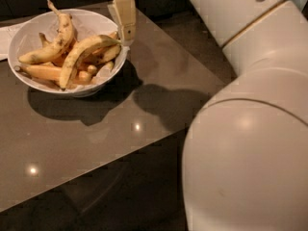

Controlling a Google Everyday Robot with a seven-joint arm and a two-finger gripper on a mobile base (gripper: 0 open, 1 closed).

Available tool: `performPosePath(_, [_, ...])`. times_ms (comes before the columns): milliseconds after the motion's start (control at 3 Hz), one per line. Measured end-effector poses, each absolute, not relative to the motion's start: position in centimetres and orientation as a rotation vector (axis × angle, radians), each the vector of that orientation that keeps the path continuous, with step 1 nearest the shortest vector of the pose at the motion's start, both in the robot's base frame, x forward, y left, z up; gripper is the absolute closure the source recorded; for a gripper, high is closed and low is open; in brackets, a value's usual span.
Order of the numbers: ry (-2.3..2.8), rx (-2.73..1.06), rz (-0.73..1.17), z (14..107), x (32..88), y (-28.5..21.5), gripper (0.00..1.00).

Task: Pick banana from white bowl

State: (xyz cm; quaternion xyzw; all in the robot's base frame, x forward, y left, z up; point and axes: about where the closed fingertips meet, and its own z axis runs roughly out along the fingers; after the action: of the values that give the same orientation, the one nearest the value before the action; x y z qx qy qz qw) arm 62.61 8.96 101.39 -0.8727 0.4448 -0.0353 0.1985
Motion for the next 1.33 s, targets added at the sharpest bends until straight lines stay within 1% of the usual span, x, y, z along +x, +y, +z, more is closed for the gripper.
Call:
performPosePath(333, [1.213, -2.466, -0.077, 100.4, 63.6, 10.5, 0.16])
performPosePath(667, [1.215, -2.476, -0.06, 99.4, 64.5, 11.1, 0.24])
performPosePath(1000, [1.218, -2.488, -0.042, 98.4, 65.1, 11.6, 0.22])
performPosePath(1333, [1.216, -2.503, -0.018, 97.4, 65.4, 12.2, 0.23])
